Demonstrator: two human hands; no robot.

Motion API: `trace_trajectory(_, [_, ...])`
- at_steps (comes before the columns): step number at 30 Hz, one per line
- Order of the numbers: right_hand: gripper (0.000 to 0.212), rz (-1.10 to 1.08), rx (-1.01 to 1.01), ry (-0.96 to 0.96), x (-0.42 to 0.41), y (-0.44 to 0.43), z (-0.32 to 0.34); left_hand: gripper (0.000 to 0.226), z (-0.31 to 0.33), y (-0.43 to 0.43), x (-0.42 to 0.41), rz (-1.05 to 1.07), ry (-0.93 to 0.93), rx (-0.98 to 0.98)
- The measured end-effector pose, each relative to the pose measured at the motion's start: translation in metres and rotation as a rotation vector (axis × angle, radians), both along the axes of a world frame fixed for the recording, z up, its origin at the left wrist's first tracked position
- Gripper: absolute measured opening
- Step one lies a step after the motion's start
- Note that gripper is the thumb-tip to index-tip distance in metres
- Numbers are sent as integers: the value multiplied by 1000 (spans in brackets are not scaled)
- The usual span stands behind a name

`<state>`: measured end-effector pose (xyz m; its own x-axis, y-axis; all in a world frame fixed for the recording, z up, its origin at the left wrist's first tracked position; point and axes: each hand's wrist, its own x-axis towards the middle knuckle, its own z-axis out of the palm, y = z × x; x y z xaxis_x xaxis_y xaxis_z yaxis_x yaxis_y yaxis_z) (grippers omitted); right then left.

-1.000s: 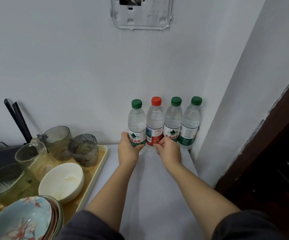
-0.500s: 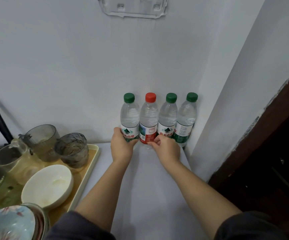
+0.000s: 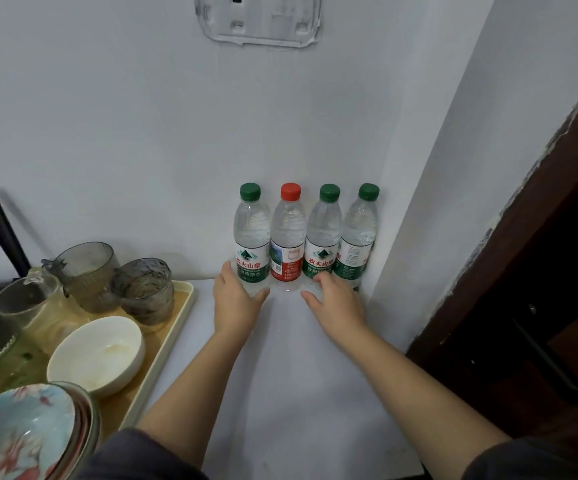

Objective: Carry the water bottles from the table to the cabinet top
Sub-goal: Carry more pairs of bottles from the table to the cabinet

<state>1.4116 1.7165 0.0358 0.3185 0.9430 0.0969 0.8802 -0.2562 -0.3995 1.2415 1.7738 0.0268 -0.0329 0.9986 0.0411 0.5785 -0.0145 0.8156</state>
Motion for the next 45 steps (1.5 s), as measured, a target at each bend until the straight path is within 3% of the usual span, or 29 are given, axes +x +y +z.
trace_trajectory(5, [63,67,-72,-149,4,-35,-3,94,-3,-42,-9,14,359,20])
trace_trajectory(20, [70,504,-307,-164,-40,-131,-4,77,-8,-229,-61,64,754,-135])
trace_trajectory(25, [69,763,-269,-279,-85,-164,-1,88,-19,-289,-97,159,749,-179])
trace_trajectory(33, [68,1152,-233,-205,-179,-219,-7,89,-20,-391,-165,430,625,-346])
trace_trajectory(42, [70,1499,-425,-378,-307,-306,-54,98,-61,-539,-225,736,482,-672])
trace_trajectory(45, [70,1626,-445,-436,-342,-333,-62,91,-67,-577,-230,852,391,-757])
